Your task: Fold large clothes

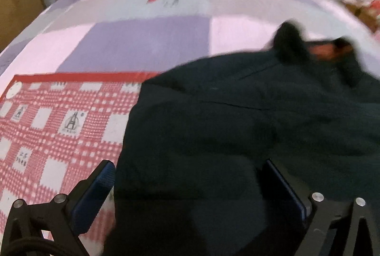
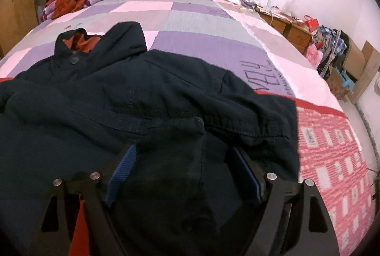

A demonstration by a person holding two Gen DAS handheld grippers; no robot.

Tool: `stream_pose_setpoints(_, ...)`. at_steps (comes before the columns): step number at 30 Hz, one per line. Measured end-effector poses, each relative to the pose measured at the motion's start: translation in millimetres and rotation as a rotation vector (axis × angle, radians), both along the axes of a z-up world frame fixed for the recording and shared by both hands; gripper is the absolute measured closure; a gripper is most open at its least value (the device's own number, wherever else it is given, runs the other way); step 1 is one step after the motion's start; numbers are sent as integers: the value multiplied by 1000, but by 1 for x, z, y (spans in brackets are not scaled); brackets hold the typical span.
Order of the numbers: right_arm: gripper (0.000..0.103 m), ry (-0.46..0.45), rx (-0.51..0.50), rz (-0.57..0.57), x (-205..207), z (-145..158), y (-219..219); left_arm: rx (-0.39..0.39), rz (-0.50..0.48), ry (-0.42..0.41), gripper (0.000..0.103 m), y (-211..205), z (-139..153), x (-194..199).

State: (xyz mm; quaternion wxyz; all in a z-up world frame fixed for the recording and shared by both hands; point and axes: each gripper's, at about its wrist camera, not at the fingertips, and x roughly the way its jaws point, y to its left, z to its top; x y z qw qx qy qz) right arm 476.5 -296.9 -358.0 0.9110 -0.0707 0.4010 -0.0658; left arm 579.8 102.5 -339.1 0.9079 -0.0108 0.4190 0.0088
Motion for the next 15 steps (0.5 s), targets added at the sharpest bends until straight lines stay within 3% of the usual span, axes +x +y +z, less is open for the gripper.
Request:
stream_pose_setpoints(2,20,-76,-74,24,-21,20,19,-20,-48,-34,2,-10,8,-25)
stream_pose_setpoints(5,20,-162,-44,150,-52,42,56,-6,-104,-24,2,-25,0,-43)
stream_pose_setpoints(7,20,-130,-22,226,-58,39,79,42,-117,-2,1,-31,-12,-47)
stream_pose_setpoints(9,20,-55,-37,249,-57,24,89,20,-98,8,0,-19,-18,-49)
stream_pose_setpoints(11,20,-31,-32,202,-60,12,67,-7,-65,19,0,0,-18,-51)
stream_pose_setpoints(14,20,-36,-77,66,-68,9,22,39,-76,24,0,12,-17,-58)
stream_pose_setpoints(15,20,-25,-22,49,-71,8,4,55,-77,35,0,16,-19,-62)
